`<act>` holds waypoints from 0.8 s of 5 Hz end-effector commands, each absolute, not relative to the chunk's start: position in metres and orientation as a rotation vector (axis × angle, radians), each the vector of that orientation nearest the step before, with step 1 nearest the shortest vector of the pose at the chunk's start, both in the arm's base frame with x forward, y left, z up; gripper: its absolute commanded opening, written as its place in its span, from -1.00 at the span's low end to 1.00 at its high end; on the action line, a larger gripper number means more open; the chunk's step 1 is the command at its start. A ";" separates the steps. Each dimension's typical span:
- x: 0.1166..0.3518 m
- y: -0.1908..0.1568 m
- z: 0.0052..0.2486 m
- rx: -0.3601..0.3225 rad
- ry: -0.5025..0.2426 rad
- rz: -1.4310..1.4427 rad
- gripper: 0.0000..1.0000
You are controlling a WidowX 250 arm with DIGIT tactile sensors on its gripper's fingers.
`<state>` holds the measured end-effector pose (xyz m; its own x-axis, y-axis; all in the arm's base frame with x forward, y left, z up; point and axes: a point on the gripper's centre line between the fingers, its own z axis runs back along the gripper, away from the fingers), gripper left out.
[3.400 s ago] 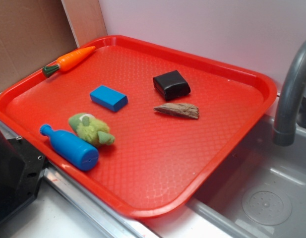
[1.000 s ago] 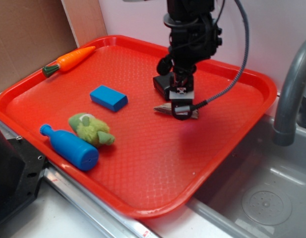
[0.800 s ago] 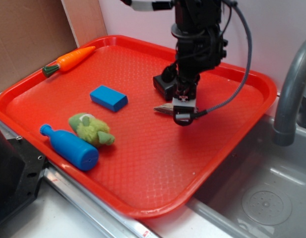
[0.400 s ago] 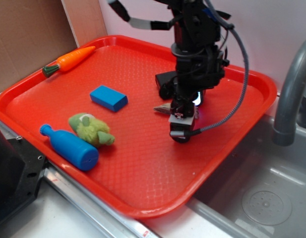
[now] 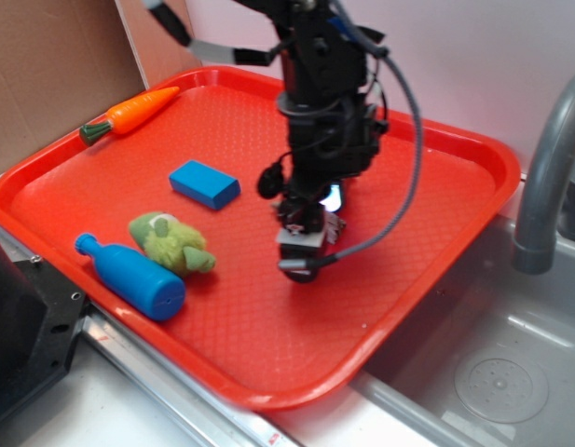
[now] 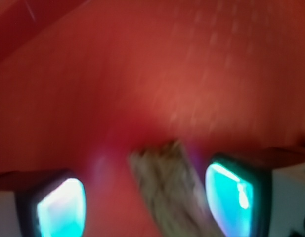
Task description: Grab the wood chip.
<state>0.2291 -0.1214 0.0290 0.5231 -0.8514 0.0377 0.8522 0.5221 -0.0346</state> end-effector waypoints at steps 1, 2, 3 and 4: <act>0.223 -0.108 0.042 -0.015 0.008 -0.973 1.00; 0.224 -0.102 0.035 -0.004 0.047 -1.014 1.00; 0.223 -0.100 0.028 0.007 0.073 -0.985 1.00; 0.234 -0.111 0.017 0.007 0.108 -1.022 1.00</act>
